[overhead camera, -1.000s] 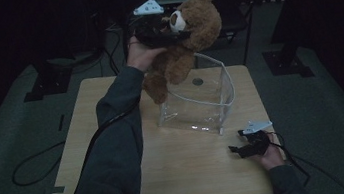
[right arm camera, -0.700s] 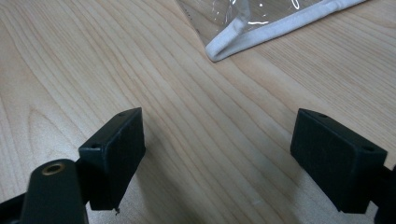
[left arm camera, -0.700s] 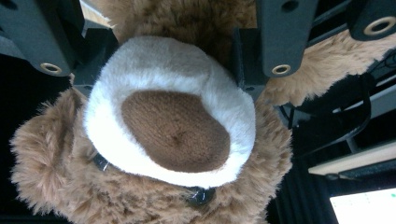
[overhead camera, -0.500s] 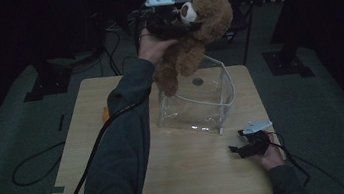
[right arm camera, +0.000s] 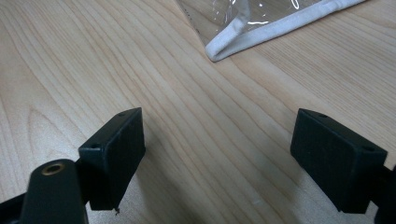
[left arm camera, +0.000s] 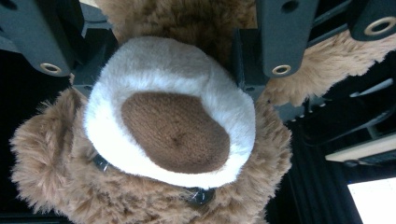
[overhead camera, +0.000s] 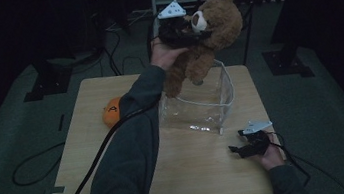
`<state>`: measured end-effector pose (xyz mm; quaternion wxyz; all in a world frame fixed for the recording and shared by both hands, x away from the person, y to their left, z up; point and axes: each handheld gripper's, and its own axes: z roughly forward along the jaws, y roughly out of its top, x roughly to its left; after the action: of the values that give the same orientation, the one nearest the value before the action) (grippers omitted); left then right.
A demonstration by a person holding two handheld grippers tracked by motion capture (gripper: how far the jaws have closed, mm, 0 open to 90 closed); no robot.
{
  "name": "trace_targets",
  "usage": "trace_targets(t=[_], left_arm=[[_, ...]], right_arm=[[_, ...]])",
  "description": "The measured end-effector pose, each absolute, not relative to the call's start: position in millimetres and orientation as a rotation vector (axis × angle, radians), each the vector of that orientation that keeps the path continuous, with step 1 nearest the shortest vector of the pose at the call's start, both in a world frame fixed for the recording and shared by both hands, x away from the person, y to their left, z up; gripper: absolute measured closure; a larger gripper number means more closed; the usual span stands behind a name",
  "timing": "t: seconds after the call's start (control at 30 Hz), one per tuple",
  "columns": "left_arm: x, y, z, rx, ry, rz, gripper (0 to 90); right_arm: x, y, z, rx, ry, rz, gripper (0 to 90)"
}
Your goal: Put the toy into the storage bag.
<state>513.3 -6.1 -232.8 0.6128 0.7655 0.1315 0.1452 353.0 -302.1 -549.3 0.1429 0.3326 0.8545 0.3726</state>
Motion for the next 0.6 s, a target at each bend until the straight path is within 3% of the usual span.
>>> trace_targets(t=[0.6], left_arm=[[519,-23,-268,1.817,0.313,0.200,44.7]], right_arm=[[353,-302,-549,0.958,2.464,1.074,17.1]])
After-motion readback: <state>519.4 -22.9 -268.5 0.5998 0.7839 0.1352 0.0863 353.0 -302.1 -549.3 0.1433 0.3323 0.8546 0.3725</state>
